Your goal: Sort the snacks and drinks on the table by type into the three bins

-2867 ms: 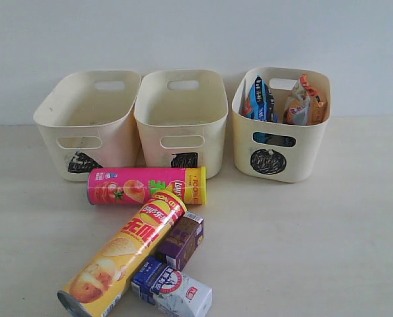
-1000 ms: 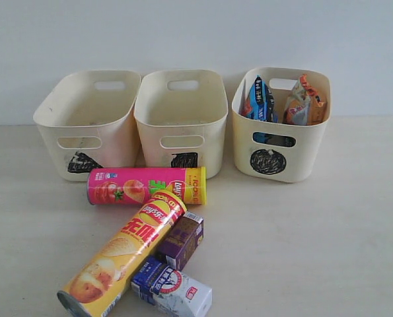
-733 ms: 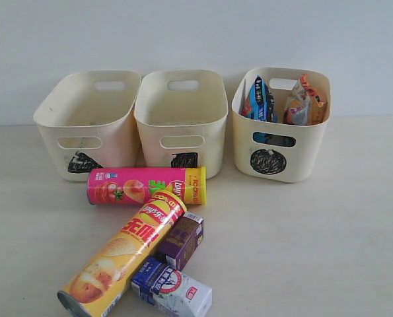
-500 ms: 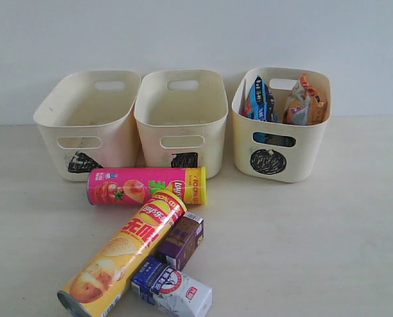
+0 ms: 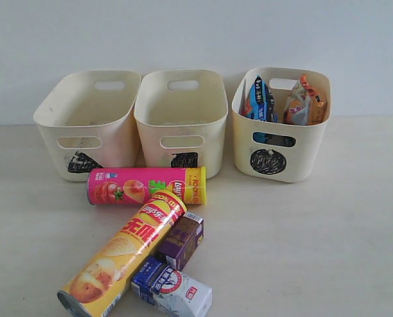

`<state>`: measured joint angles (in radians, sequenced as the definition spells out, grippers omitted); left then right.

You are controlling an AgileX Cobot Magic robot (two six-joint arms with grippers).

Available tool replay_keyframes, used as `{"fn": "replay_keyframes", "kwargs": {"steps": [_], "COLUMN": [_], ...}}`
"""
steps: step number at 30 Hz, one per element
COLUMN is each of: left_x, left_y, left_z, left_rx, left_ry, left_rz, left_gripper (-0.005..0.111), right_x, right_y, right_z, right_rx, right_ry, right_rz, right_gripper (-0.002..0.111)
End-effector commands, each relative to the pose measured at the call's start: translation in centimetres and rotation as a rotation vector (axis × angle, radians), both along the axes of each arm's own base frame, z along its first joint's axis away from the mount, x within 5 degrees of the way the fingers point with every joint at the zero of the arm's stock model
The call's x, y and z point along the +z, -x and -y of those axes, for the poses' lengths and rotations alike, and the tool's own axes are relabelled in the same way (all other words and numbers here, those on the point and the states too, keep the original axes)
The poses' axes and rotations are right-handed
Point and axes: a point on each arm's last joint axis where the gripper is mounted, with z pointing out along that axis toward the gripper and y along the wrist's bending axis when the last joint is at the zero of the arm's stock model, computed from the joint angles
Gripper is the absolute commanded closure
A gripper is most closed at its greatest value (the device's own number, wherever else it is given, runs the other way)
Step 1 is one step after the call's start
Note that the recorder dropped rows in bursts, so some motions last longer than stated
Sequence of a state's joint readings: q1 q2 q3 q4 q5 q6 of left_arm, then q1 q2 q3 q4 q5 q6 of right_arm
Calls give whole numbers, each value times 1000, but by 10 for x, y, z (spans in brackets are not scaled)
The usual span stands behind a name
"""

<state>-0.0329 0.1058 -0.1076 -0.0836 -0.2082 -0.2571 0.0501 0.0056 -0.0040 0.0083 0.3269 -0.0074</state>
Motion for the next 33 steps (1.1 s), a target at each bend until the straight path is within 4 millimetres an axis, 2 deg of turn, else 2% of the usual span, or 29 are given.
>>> {"fn": "replay_keyframes", "kwargs": {"steps": [1,7,14,18,21,24,29,33], "left_x": [32,64,79,75,73,66,45,38], "left_y": [-13,-46,-90,-109,-122,-132,-141,-141], "left_z": [1,3,3,8,22,32,65,82], "left_rx": [0,9,10,-86,-301,-481,-665,-742], "left_ry": [-34,-150,-326,-426,-543,-563,-670,-715], "left_rz": [-19,-225,-531,-717,-873,-1047,-1121,-1133], "left_gripper": [102,102,102,102,102,102,102,102], "right_x": [-1,-1,-1,-1,-1,-1,-1,-1], "right_y": [0,0,0,0,0,0,0,0], "right_z": [0,0,0,0,0,0,0,0], "right_rx": [-1,-1,-1,-1,-1,-1,-1,-1], "right_ry": [-3,-3,-3,-3,-3,-3,-3,-3], "right_rz": [6,6,6,6,6,6,6,6], "right_gripper": [108,108,108,108,108,108,108,108]}}
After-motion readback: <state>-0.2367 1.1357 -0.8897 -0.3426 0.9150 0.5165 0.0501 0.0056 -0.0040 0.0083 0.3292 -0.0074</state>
